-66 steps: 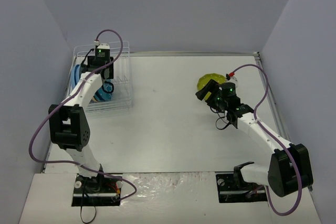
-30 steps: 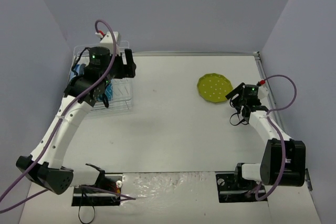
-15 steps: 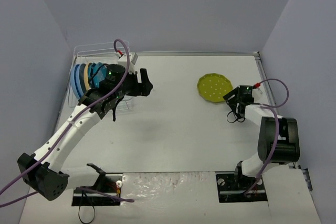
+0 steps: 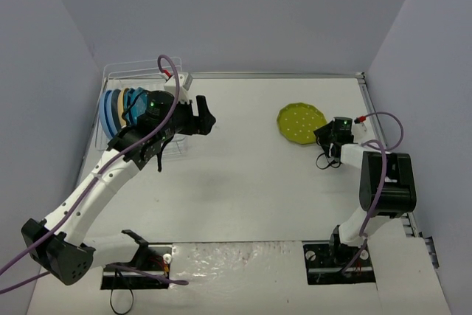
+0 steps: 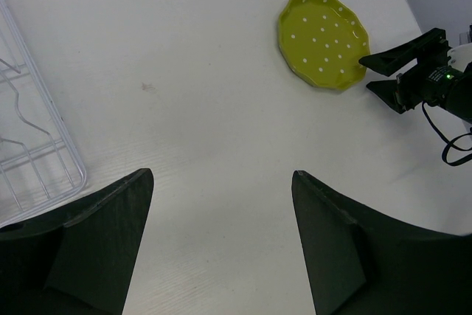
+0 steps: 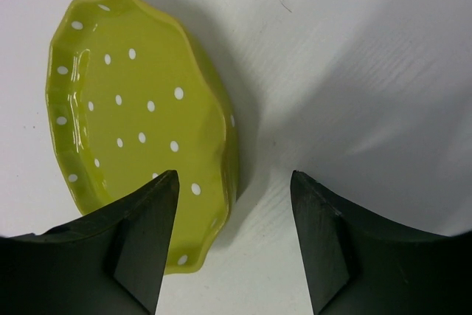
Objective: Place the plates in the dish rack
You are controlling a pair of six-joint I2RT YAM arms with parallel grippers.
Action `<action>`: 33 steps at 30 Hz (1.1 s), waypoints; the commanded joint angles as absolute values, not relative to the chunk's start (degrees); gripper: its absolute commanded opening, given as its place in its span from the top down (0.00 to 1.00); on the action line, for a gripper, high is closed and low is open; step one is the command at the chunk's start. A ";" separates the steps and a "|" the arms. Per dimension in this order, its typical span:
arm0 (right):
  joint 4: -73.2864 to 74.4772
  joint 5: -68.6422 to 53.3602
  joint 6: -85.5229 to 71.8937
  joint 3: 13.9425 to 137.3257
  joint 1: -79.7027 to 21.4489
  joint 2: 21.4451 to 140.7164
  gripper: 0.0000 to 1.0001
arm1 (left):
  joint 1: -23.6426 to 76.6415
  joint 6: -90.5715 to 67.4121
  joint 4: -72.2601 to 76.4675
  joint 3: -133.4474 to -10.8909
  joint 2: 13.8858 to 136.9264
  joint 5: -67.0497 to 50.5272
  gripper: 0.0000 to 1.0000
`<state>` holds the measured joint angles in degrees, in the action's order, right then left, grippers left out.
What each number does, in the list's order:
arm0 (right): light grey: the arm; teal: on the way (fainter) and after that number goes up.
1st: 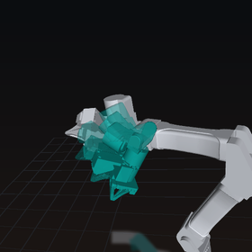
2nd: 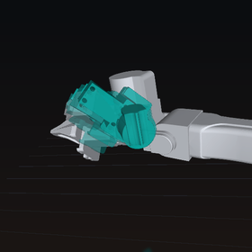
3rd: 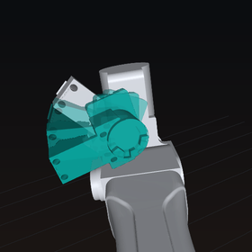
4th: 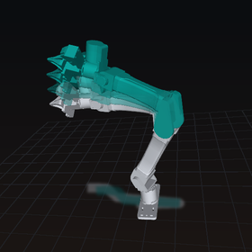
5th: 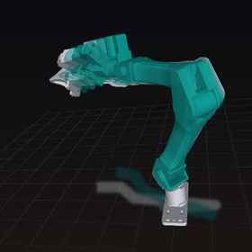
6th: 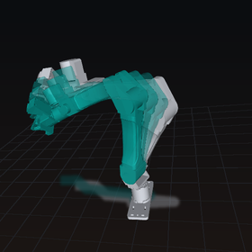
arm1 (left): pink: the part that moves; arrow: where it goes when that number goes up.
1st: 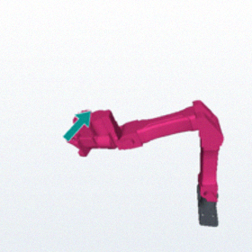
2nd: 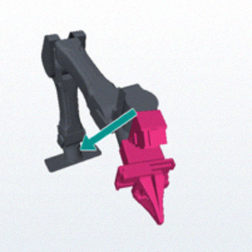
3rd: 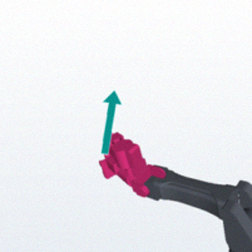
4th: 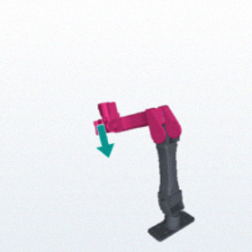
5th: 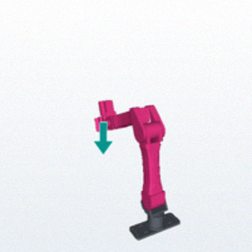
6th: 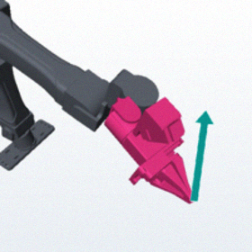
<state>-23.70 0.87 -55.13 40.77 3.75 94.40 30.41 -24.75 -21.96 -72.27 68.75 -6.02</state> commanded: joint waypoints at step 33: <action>-25.70 -7.11 -51.25 44.48 2.64 93.83 1.00 | 31.55 -29.94 -13.32 -70.38 73.32 -10.34 0.28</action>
